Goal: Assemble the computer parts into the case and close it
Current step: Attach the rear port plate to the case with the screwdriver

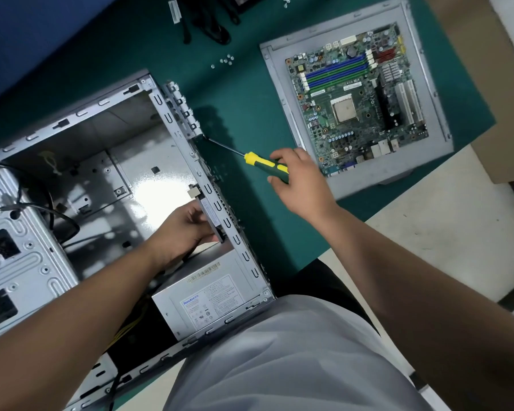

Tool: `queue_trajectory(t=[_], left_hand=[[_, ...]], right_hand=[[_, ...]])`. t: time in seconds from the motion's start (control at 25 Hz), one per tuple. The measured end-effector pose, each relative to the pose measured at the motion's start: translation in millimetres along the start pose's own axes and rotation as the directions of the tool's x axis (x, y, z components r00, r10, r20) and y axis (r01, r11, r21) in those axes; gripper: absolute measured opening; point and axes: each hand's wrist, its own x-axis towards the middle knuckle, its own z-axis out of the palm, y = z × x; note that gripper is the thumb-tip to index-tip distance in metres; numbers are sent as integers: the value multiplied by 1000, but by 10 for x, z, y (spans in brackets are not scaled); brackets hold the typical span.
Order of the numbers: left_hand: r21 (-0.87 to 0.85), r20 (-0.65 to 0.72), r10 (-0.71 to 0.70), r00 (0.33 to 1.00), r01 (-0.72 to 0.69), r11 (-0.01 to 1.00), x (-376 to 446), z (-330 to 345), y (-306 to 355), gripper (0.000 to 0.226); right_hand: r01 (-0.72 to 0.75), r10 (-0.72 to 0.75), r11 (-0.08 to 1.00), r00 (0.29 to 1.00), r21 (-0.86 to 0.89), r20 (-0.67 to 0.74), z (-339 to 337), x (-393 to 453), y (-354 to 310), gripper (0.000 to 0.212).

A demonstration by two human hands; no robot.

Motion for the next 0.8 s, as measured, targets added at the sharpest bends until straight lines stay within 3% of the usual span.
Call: queue_trajectory(t=[0.12, 0.24, 0.4, 0.56, 0.68, 0.8], left_hand=[[-39, 0, -12, 1000, 12, 999, -7, 3, 0, 23], [-70, 18, -24, 1000, 26, 997, -3, -2, -4, 24], [-80, 36, -13, 999, 16, 997, -14, -6, -1, 24], [-96, 27, -33, 999, 35, 995, -11, -4, -19, 27], [-73, 31, -32, 999, 34, 997, 2, -11, -34, 28], [-59, 19, -35, 999, 36, 998, 25, -29, -63, 27]], right_hand=[[111, -58, 967, 972, 231, -226, -217, -92, -176, 42], [259, -140, 932, 902, 253, -408, -372, -169, -393, 39], [321, -253, 937, 896, 138, -366, -360, -222, -549, 36], [240, -156, 933, 942, 270, -297, -275, -179, -577, 36], [133, 2, 907, 948, 399, -319, -280, -138, -457, 38], [4, 218, 786, 934, 618, -284, -300, -177, -274, 54]])
